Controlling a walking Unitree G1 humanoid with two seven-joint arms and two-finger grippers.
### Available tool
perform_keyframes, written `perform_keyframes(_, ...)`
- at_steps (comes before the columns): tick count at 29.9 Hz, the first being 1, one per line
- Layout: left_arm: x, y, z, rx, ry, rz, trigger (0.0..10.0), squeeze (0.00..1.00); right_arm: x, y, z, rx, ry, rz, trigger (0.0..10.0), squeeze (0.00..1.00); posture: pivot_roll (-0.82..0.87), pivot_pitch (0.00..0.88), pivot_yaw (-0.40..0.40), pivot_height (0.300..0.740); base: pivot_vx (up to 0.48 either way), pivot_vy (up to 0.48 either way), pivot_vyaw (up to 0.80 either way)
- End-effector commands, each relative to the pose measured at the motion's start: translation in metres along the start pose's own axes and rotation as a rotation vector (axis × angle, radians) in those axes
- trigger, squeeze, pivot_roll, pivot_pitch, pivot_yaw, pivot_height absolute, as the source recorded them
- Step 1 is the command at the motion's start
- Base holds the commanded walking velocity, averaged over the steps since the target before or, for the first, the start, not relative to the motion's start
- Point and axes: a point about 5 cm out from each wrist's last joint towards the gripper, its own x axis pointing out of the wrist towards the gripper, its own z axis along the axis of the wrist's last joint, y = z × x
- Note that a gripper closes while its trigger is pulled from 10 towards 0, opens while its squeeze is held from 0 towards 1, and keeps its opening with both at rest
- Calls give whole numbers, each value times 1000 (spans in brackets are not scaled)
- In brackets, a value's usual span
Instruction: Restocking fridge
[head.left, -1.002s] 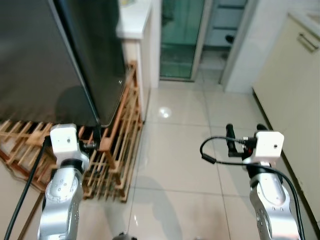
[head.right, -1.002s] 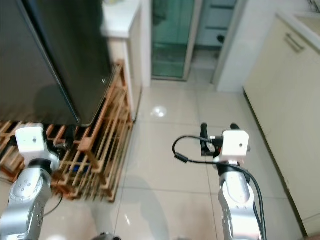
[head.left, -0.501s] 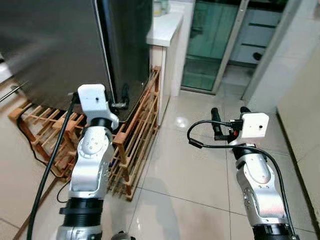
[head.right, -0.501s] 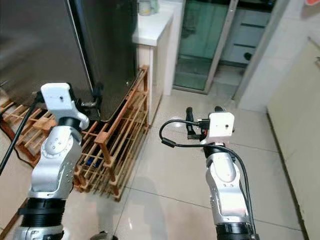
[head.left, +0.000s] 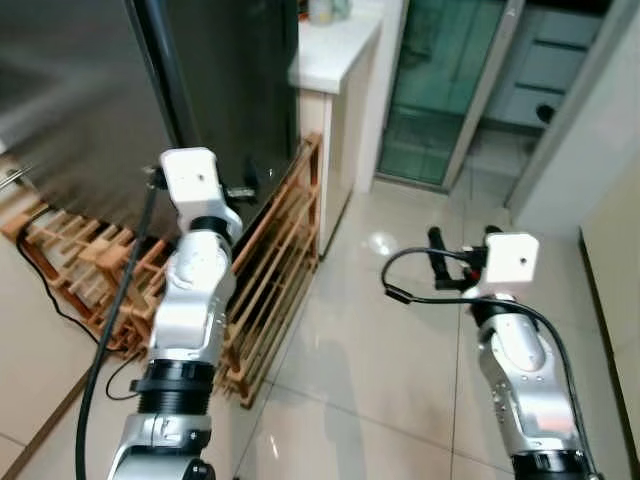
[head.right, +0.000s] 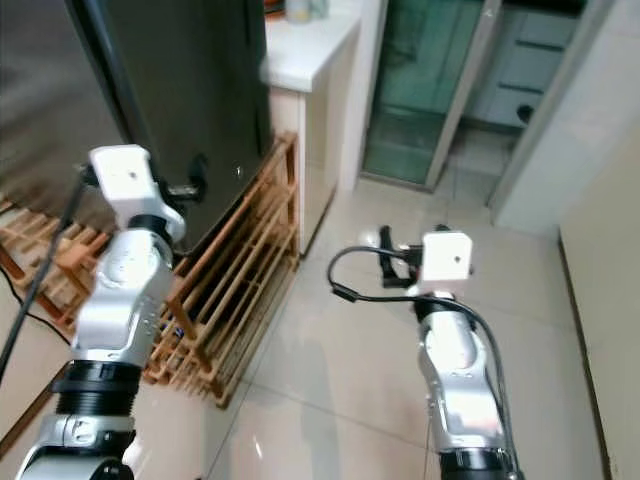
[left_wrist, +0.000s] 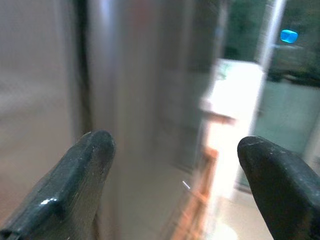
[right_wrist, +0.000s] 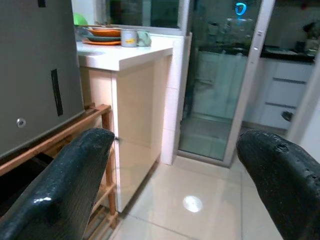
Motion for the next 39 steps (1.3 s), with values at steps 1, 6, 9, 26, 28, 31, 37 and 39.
perform_keyframes(1,3,14,1,31,-1,72,10000,0,1,7,1,2,1,19,10000,0,-73,0,2,740,0,0,0)
perform_keyframes(6,4,29,9,58,-45,136,10000,0,-1,7,-2,5,10,23,10000,0,-71,0,2,740,0,0,0)
perform_keyframes(9,6,28,8,70,-51,130,10000,0,-1,8,-4,8,15,26,10000,0,-67,0,0,740,0,0,0)
perform_keyframes(26,53,4,0,26,18,60,10000,0,-3,10,-9,14,33,31,10000,0,-92,0,4,740,0,0,0)
perform_keyframes(28,56,6,-4,23,40,67,10000,0,-3,10,-9,13,36,29,10000,0,-96,0,4,740,0,0,0)
perform_keyframes(31,58,14,-9,25,70,124,10000,0,-4,9,-10,10,41,30,10000,0,-103,0,4,740,0,0,0)
perform_keyframes(37,61,31,-14,35,114,244,10000,0,-8,6,-13,4,58,31,10000,0,-115,0,4,740,0,0,0)
perform_keyframes(39,60,35,-17,46,125,264,10000,0,-9,6,-14,3,62,30,10000,0,-117,0,4,740,0,0,0)
